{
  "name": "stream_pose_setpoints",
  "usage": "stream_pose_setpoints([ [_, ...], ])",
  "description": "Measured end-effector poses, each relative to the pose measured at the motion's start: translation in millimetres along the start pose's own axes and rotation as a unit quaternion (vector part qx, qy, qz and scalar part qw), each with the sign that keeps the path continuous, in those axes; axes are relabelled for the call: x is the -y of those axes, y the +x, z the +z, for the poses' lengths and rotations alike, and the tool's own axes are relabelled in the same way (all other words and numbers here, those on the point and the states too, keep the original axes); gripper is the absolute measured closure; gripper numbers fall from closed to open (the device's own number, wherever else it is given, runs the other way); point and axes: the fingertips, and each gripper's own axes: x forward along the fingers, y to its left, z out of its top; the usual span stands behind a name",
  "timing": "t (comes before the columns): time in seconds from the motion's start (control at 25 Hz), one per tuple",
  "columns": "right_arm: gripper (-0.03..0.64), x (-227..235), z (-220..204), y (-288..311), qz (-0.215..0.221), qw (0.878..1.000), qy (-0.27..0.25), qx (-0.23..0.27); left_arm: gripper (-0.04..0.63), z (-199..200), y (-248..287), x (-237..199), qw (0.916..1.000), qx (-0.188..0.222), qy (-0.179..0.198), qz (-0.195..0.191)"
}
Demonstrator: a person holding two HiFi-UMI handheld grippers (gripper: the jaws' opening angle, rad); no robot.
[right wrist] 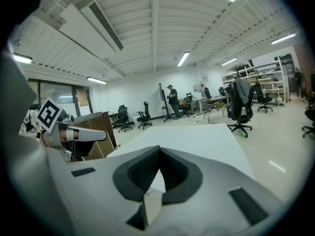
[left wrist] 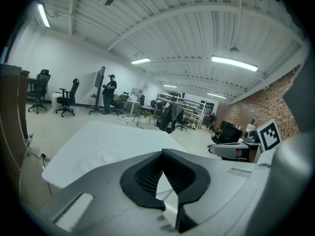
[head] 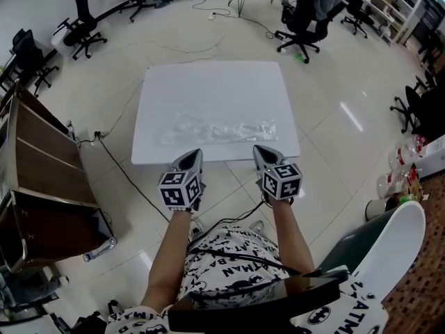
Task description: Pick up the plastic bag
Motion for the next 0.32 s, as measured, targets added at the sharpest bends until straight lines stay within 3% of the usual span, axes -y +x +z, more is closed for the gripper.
stream_pose_setpoints([
  [0.32,0.617,0.5,-1.4,4.0,0.005,1.0,-0.013,0.001,0.595,0.4,2.1,-1.7,1.0,0.001,-0.005,0.001],
])
